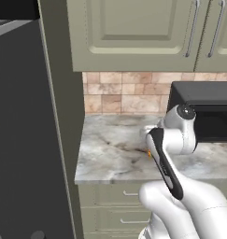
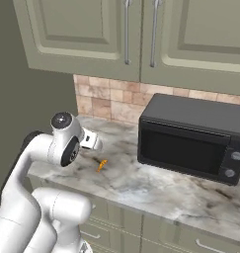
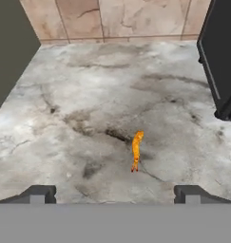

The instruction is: Open the fridge, remove the pear, broccoli, and shrimp, and place them on any counter.

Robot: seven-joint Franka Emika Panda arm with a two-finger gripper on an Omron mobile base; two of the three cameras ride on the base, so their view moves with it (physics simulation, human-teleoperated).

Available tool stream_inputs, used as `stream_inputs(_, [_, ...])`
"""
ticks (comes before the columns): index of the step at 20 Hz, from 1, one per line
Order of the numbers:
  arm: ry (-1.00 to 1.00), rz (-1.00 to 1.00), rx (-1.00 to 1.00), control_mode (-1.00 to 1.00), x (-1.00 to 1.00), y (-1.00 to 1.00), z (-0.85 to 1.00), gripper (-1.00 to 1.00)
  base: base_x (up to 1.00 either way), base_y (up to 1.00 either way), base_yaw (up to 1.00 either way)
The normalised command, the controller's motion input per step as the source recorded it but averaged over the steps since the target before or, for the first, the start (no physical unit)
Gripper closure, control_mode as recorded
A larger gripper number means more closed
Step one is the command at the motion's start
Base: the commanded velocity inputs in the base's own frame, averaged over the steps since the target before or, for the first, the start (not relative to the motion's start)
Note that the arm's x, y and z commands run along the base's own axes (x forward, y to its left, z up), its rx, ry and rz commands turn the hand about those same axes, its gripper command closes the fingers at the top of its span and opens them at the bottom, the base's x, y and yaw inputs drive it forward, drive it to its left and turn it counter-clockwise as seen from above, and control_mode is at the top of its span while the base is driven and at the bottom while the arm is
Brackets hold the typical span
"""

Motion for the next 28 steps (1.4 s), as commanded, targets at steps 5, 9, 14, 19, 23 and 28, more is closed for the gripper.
stream_inputs(5, [0.45,-0.01,0.09,-1.0,-0.95,0.0,0.0,-1.0,0.0,0.0,0.0])
stream_inputs(9, [0.04,-0.04,0.01,-1.0,-0.49,0.0,-0.19,-1.0,0.0,0.0,0.0])
stream_inputs(14, [0.0,0.0,0.0,1.0,-0.08,0.0,-0.02,-1.0,-0.74,0.05,-0.03])
stream_inputs(19, [0.0,0.0,0.0,1.0,0.0,0.0,0.0,-1.0,-1.0,0.46,-0.02])
stream_inputs(23, [0.0,0.0,0.0,1.0,0.0,0.0,0.0,-1.0,-1.0,0.93,0.0])
stream_inputs(28, [0.0,0.0,0.0,1.0,0.0,0.0,0.0,-1.0,-0.93,1.0,-0.06])
